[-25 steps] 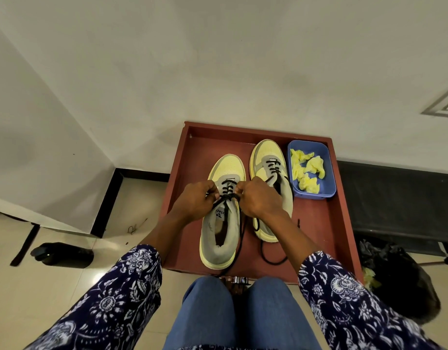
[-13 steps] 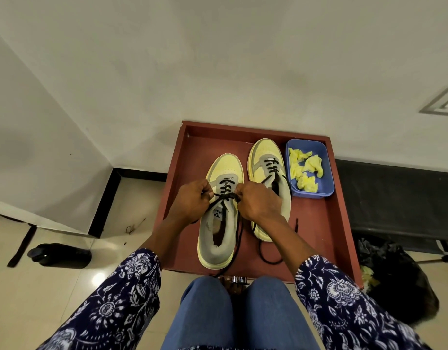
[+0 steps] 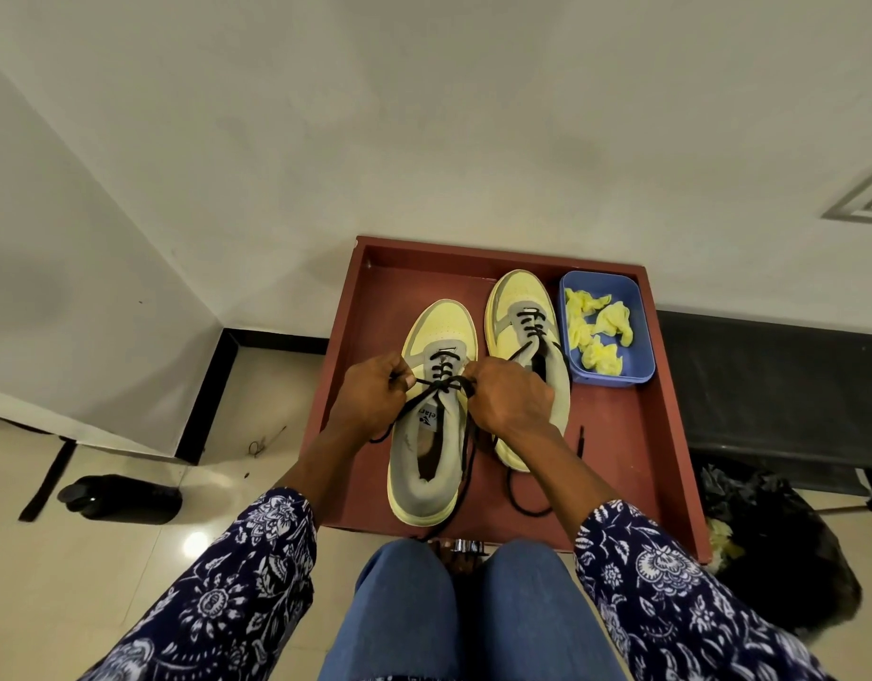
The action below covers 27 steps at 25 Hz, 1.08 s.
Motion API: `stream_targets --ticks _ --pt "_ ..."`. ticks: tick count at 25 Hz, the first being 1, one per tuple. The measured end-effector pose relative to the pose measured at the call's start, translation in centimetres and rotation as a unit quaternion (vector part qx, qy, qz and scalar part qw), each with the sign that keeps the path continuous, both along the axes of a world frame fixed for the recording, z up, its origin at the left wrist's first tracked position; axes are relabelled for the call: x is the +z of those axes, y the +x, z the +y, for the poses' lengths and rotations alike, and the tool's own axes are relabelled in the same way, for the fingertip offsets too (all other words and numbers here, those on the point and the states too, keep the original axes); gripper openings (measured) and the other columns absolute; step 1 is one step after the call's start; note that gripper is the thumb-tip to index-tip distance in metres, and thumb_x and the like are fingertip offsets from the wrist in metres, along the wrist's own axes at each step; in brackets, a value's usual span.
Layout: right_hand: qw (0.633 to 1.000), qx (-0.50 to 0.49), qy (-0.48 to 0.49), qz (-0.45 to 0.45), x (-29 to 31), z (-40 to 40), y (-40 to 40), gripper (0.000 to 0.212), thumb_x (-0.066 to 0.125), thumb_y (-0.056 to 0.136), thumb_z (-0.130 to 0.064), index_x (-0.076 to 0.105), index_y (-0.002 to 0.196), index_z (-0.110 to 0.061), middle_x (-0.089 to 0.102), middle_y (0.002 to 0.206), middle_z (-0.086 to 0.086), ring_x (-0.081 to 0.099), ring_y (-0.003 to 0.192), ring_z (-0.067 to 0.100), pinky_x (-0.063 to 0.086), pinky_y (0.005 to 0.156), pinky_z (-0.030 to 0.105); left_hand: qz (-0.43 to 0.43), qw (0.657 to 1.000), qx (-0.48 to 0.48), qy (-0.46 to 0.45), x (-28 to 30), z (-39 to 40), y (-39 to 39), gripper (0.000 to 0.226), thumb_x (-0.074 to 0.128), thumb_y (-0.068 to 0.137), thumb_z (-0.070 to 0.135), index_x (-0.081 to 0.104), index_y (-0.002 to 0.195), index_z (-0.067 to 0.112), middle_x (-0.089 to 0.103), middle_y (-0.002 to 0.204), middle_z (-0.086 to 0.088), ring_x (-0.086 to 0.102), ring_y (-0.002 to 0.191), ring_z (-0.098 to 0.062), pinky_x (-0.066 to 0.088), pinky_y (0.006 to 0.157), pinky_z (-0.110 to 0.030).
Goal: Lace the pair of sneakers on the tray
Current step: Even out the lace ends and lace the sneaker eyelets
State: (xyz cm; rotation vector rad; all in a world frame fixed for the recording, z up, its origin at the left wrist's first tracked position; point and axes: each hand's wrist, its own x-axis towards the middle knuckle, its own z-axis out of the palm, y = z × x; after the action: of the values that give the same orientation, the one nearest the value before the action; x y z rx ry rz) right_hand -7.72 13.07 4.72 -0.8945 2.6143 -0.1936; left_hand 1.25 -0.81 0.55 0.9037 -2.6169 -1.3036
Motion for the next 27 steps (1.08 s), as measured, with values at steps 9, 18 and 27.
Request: stream_targets --ticks 9,18,27 --pt "0.988 -0.002 -0.066 -0.137 -1.4 -0.4 -1.5 0.006 0.059 0.087 -0.021 0.063 0.092 -0.019 0.067 0.1 0.009 0.061 0.096 0.03 0.051 0.08 0.041 0.024 0.993 -0.112 -0.01 0.3 0.0 0.4 0.017 0.058 0.089 0.01 0.069 0.101 0.011 0.067 0.094 0.002 0.061 0.087 -0.011 0.051 0.08 -0.026" --pt "0.995 -0.011 -0.064 -0.081 -1.7 -0.4 -1.2 0.012 0.055 0.088 -0.023 0.064 0.097 -0.022 0.066 0.105 0.007 0.06 0.1 0.03 0.045 0.073 0.034 0.021 0.991 -0.103 -0.078 0.1 0.3 -0.3 0.012 0.055 0.089 0.01 0.066 0.09 0.005 0.068 0.085 -0.007 0.058 0.075 -0.017 0.049 0.068 -0.032" --pt "0.999 -0.014 -0.031 -0.042 -1.5 -0.2 -0.8 0.021 0.053 0.089 -0.027 0.063 0.108 -0.028 0.065 0.112 0.004 0.059 0.105 0.028 0.041 0.074 0.03 0.032 0.994 -0.061 -0.084 -0.3 0.8 0.0 0.01 0.054 0.088 0.005 0.064 0.088 0.002 0.063 0.084 -0.004 0.052 0.073 -0.012 0.041 0.062 -0.02"
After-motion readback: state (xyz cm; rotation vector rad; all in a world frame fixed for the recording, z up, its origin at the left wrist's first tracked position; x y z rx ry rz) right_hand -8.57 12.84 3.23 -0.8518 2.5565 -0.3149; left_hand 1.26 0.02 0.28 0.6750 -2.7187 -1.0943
